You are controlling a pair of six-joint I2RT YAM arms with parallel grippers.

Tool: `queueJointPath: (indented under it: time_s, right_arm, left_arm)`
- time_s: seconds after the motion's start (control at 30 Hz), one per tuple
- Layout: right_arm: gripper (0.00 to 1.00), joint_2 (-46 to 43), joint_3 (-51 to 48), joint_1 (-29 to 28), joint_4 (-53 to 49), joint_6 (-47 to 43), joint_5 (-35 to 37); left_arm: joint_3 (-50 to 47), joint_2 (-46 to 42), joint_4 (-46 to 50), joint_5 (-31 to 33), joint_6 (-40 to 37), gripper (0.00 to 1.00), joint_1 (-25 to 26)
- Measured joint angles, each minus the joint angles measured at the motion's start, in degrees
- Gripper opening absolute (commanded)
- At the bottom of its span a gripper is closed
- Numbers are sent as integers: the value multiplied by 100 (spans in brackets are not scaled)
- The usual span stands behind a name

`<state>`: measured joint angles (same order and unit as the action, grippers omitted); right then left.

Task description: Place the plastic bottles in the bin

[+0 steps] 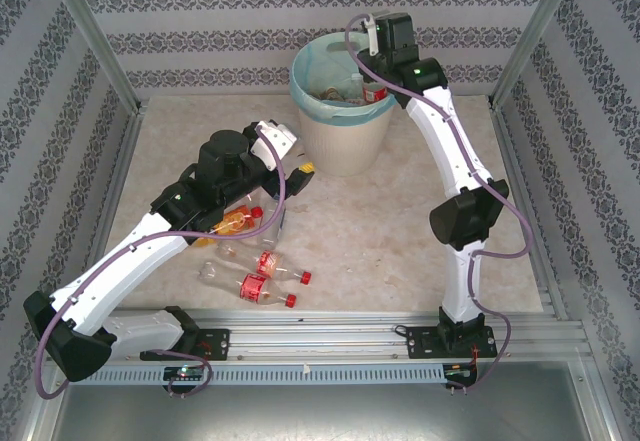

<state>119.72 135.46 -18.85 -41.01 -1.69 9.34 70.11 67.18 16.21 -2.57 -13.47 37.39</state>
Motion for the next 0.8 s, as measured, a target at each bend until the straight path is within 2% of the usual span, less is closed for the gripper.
queueJointPath:
  time_s: [0.47, 0.5, 0.67, 0.8]
  right_arm:
    - [17, -116, -627, 76, 485, 33, -37]
    - [21, -149, -675, 76, 507, 37, -46]
    - [49, -243, -682, 70, 302, 92, -92]
    - [63, -245, -411, -7, -162, 136, -90]
  left_arm:
    - [-2, 0, -2, 0, 0, 96, -2]
    - [-2, 0, -2, 2, 0, 96, -2]
    - [-2, 0, -11, 0, 0, 96, -68]
    - [-2, 0, -13, 7, 0, 96, -81]
